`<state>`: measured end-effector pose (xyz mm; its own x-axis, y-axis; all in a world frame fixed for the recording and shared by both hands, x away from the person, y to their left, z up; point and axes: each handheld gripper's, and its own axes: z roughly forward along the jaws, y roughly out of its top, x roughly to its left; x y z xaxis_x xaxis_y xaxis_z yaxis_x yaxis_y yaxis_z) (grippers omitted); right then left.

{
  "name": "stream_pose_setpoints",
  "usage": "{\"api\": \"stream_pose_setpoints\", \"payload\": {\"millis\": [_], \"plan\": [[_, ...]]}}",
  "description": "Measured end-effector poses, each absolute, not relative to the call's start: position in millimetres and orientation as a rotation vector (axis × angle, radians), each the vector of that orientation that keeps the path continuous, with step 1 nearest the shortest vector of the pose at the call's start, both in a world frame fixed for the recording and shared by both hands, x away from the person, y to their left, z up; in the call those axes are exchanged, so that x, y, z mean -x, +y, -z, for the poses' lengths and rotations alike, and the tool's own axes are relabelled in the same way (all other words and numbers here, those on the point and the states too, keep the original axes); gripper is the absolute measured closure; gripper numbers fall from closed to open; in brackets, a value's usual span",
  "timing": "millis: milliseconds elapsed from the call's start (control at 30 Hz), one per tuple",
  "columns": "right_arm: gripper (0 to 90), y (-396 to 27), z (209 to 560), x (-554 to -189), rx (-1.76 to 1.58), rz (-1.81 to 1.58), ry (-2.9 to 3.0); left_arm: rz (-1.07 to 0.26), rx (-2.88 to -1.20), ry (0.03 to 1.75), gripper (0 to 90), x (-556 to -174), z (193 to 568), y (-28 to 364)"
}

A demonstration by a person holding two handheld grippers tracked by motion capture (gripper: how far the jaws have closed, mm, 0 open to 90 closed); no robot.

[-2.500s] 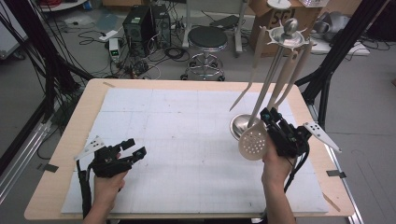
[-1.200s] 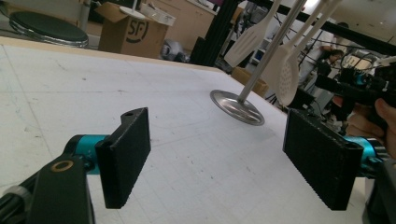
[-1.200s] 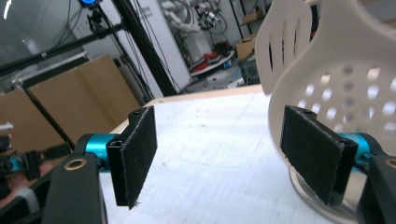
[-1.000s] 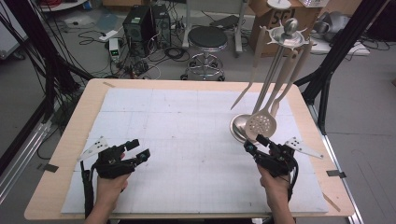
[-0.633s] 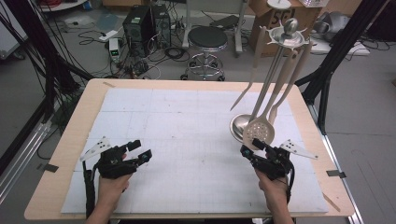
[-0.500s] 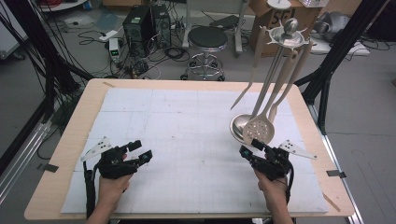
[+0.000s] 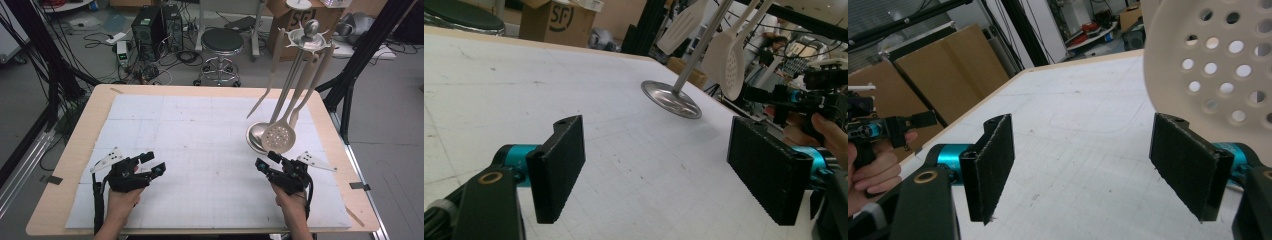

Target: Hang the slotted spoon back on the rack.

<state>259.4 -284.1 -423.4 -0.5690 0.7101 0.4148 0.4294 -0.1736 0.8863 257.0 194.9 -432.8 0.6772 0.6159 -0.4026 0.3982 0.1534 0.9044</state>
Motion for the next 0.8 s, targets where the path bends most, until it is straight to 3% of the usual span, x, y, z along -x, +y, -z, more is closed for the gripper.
{"api": "stream_pose_setpoints", "payload": {"millis": [800], "plan": [[24.3, -273.9, 422.1, -257.4, -1.246, -1.787, 1.930, -0.163, -1.506, 0.865, 23.8, -255.2, 434.3, 186.5]]}}
